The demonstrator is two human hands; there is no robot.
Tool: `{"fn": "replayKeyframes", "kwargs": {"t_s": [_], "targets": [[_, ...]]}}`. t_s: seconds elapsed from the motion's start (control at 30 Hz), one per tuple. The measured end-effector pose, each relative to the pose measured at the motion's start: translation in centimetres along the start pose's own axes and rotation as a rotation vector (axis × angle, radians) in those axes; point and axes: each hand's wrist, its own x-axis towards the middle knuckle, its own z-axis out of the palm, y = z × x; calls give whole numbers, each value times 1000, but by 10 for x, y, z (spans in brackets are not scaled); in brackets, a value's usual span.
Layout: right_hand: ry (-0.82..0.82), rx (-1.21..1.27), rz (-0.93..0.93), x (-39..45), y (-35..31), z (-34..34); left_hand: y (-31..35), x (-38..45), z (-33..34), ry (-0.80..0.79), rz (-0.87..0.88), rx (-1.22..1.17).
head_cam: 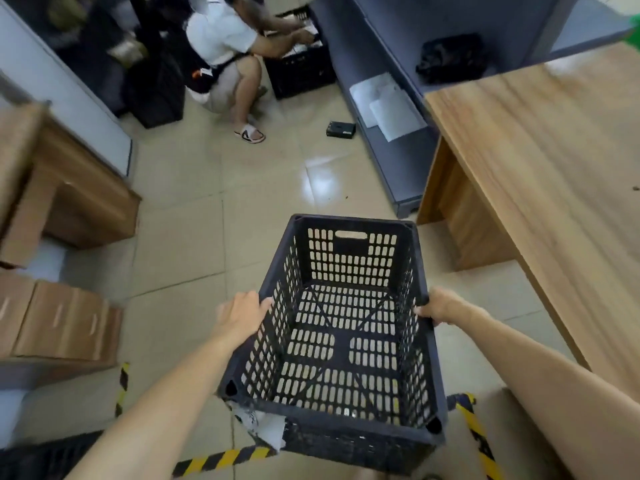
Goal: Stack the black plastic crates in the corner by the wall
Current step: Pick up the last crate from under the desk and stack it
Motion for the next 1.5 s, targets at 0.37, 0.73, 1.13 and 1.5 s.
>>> {"fn": "replayKeyframes", "kwargs": {"t_s": [0.37,0.73,1.13,1.5], "targets": [[91,-304,-303,-13,-149,-41,-92,-32,-48,26,-263,-139],[-121,-641,-668,-3,-291,-34,-147,-112,-64,22,-708,-107],[-341,-902,-931,-64,-362,58,-150,-255,-19,11,-1107,-246],[-573,-1104,-1085,-180,-386,243,-187,-443,51,-37,-1403,-413]]}}
